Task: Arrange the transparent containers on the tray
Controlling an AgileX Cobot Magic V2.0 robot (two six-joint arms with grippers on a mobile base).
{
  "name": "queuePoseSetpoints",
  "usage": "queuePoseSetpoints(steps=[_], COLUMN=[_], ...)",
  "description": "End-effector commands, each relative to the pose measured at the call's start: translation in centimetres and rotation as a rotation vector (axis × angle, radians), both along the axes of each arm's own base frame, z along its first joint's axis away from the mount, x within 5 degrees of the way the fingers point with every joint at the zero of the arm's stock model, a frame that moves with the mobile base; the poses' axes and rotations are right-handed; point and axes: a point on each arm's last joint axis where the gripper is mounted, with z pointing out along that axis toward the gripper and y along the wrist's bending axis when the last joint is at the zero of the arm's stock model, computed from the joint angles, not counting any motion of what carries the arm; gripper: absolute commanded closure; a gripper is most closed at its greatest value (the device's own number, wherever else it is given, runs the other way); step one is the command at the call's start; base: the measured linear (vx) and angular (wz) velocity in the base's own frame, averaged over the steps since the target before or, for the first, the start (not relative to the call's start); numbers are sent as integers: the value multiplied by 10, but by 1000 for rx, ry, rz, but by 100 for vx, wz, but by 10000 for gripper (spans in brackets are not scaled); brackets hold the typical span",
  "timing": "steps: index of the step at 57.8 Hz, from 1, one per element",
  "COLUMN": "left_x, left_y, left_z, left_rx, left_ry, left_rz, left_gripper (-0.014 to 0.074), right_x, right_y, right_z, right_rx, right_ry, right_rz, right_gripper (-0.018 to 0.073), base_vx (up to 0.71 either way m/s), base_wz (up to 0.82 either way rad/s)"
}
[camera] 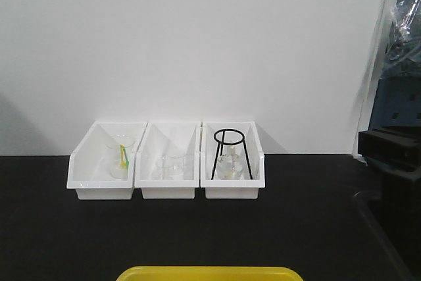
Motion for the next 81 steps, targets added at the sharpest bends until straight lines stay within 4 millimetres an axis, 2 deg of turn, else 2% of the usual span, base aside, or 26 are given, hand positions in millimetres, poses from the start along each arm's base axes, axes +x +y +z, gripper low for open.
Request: queuePoseSetpoints(steps=[1, 52, 58, 61, 69, 74, 81], left_x=[3, 2, 2, 2, 2, 2, 2], left_y=[-2, -2, -2, -2, -2, -2, -2], left_z=[-5, -1, -1, -1, -1, -1, -1], left_rx=[-55, -77, -77, -77, -77, -77, -77], left_ry=[-102, -114, -114, -114, -114, -114, -114], left_rz=[-9, -7, -7, -7, -7, -7, -7], left_gripper=[605, 604, 604, 604, 604, 604, 604], right_x=[-3, -2, -12, -20, -48, -66, -84], right_y=[-2, -2, -11, -21, -52, -67, -76], right_z=[18, 13, 8, 0, -40, -75, -130], right_rx=[40, 10, -28, -24, -1, -38, -64], right_ry=[-106, -62, -66, -90, -185, -214, -170], right_rz=[-1, -5, -26, -63, -216, -320, -407], right_gripper=[572, 572, 572, 572, 572, 572, 572], base_vx=[0, 0, 0, 0, 0, 0, 0], base_wz=[1, 0, 0, 0, 0, 0, 0])
